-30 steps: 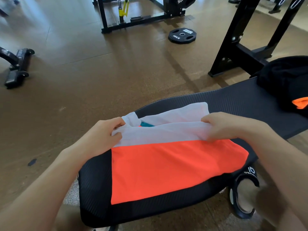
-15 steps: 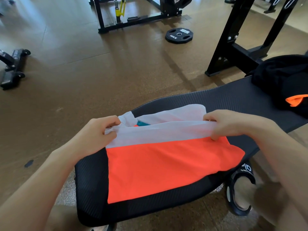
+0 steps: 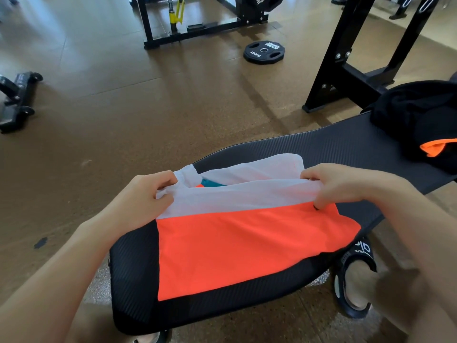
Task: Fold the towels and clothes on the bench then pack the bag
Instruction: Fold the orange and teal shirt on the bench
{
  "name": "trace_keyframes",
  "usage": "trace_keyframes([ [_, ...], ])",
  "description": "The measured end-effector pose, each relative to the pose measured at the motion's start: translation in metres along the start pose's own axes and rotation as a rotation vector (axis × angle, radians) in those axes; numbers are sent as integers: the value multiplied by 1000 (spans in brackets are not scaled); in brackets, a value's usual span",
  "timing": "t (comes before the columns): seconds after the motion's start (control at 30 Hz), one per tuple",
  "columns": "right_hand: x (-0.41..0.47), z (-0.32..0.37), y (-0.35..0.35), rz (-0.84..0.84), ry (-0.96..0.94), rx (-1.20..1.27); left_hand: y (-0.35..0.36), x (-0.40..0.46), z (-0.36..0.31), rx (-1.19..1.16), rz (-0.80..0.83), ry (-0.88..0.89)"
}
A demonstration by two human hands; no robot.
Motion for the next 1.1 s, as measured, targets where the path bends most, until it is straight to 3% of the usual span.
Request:
trace_keyframes([
  [0.17, -9, 4, -9, -5, -73, 138, -11, -4, -9, -58, -48, 37],
  [0.3, -13, 6, -24, -120, -112, 249, -19, 1, -8, -120, -183, -5],
  [0.47, 13, 2, -17, -282, -7, 265, 2, 15, 17, -94, -157, -132],
  [0.67, 29, -9, -3, -276, 79, 297, 5, 16, 17, -114, -162, -154],
  [0.83, 26, -5, -18, -505, 44, 552, -5, 18, 7, -152, -309, -120],
  [1.03, 42, -9, 2, -460, 155, 601, 21, 23, 29, -120, -194, -206],
  [1.1, 44, -9, 0, -529, 129, 661, 22, 24, 30, -127, -211, -216],
])
Point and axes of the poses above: each hand's wrist, its own x-axis towards the middle knuckle, its own y-axis out of the palm, z = x × y, the point moved 4 cm from there along x, towards the middle knuckle, and after that the axes turned 5 degrees about x, right-handed, at the moved point
